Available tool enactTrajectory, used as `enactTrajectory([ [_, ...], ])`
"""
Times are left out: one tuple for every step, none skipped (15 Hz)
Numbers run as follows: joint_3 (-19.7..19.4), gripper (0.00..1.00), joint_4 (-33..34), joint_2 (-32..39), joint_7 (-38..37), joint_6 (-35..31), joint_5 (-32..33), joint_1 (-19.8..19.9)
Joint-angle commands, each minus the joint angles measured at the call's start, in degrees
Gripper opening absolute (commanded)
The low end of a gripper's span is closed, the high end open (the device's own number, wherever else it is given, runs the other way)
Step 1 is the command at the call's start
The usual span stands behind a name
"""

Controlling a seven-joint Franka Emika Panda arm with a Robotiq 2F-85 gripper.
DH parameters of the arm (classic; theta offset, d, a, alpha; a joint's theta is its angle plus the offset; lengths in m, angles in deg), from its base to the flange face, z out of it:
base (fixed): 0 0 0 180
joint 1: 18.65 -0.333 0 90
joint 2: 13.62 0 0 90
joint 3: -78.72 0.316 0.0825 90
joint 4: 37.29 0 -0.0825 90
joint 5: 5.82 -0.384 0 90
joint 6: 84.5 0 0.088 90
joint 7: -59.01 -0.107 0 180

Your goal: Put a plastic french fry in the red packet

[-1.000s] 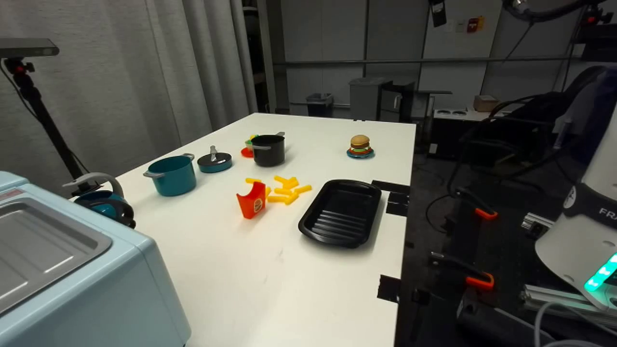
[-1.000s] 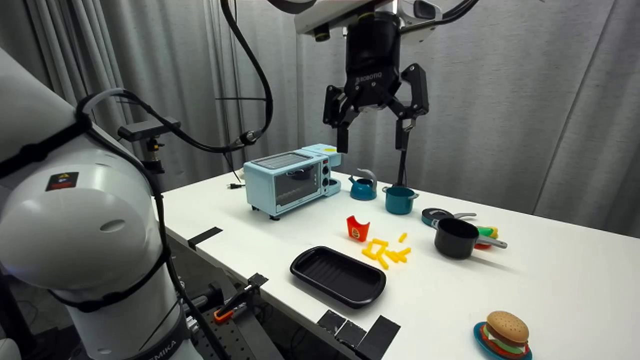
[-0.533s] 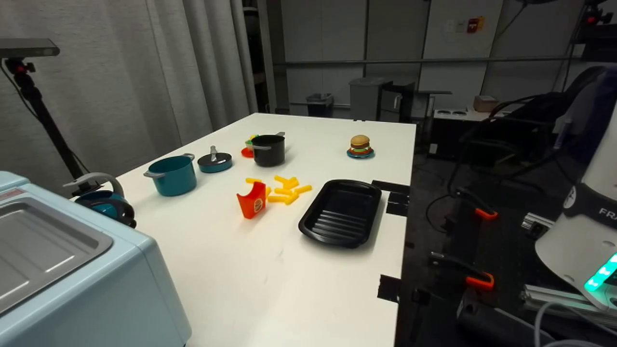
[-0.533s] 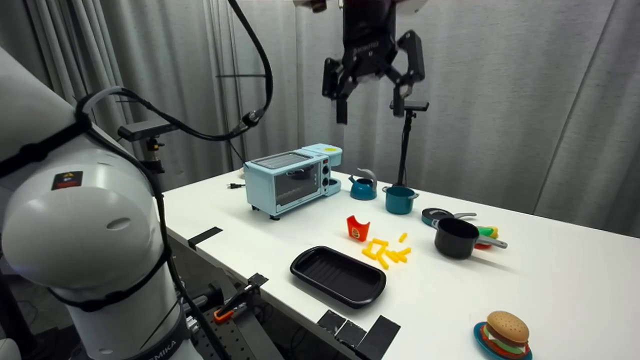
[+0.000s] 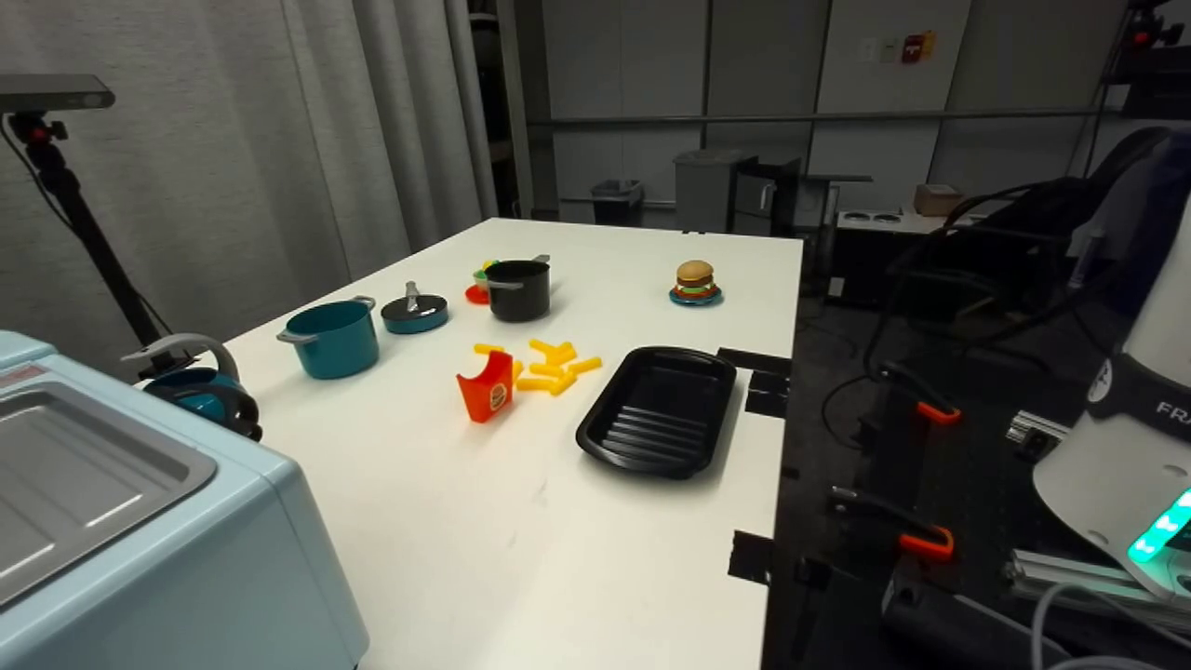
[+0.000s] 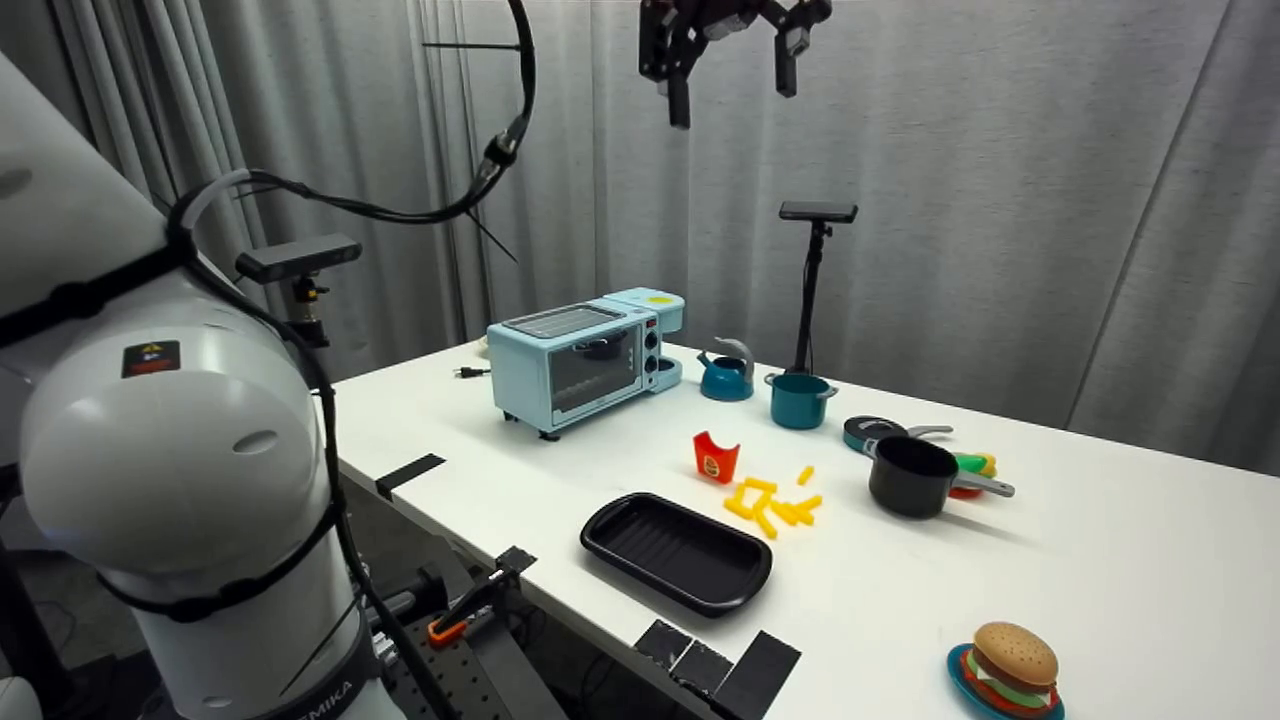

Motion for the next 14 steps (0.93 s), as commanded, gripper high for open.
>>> enactTrajectory([
  [-0.74, 1.0, 0.17, 0.36, -0.34, 0.21, 0.29, -1.03],
  [-0.73, 1.0, 0.27, 0.57, -0.34, 0.29, 0.28, -1.02],
  [-0.73, 1.0, 0.27, 0.62, -0.34, 0.29, 0.28, -1.02],
  [-1.06, 1.0, -0.51, 1.23, -1.18, -2.15, -0.83, -1.1],
  [-1.18, 1.0, -1.25, 1.53, -1.79, -3.94, -1.28, -1.07],
  [-1.26, 1.0, -2.19, 2.18, -2.39, -5.85, -2.04, -1.13],
  [-1.26, 1.0, -3.11, 2.77, -2.94, -8.0, -2.79, -1.15],
  [-1.21, 1.0, -4.19, 3.65, -3.58, -10.56, -3.76, -1.21],
  [-1.16, 1.0, -5.08, 4.67, -4.03, -12.98, -4.89, -1.26],
  [-1.01, 1.0, -5.83, 5.83, -4.84, -15.3, -6.05, -1.23],
  [-0.9, 1.0, -6.31, 7.2, -5.61, -17.12, -7.33, -1.18],
  [-0.73, 1.0, -6.73, 8.47, -6.42, -18.89, -8.31, -1.12],
  [-0.48, 1.0, -7.05, 9.95, -7.14, -20.51, -9.21, -1.18],
  [-0.19, 1.0, -7.28, 11.37, -7.8, -21.84, -9.91, -1.25],
])
